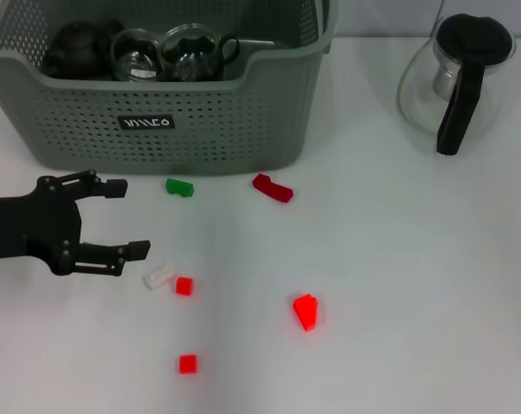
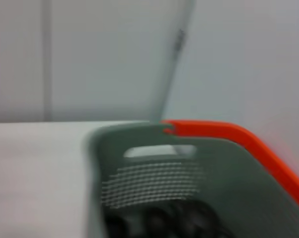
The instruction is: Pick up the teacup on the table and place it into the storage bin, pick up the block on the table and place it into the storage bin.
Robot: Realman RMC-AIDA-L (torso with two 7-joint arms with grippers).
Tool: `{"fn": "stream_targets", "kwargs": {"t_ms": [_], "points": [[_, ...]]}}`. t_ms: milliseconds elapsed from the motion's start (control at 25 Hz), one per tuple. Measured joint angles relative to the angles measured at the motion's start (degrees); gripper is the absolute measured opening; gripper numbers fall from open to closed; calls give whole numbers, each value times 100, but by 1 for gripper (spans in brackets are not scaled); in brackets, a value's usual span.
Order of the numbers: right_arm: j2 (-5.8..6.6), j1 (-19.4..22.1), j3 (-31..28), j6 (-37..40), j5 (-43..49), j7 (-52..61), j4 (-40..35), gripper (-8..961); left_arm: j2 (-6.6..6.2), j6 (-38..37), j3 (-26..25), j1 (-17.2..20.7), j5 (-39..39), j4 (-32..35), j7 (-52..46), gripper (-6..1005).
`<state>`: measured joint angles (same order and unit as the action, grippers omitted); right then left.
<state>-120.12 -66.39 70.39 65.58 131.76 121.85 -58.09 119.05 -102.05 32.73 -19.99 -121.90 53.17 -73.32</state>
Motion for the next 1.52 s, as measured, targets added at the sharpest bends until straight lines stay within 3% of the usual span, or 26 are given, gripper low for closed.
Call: {"fn": "stream_targets", "kwargs": {"t_ms": [200,360,480,680,800,920,1200,1520], "points": [[-5,1012,189,1604,-740,-47,-1780,801,-15,-13,-11,2,-15,0,2,951],[-10,1764,461,2683,-971,-14,-2755,801,-13,-26,-12,11,-27,0,2,951],[-8,2218,765,3146,-950,-13,-2996,800,7,-30,1,13,-55,0,2,951],[-16,2593,1402,3328,-746,26,-2891,800,29,-34,0,11,-89,0,2,951],[-30,2581,1946,3236,-417,224,-2696,799,32,-35,-13,6,-73,1,2,951],[-38,2306,2456,3025,-79,335,-2079,794,54,-24,-13,4,-52,-41,26,951],[-47,1625,3042,2568,-32,209,-620,795,60,31,-13,7,-72,-223,107,950],[-55,1248,3577,2050,-15,39,122,795,75,28,-25,9,-41,-287,139,950]]}}
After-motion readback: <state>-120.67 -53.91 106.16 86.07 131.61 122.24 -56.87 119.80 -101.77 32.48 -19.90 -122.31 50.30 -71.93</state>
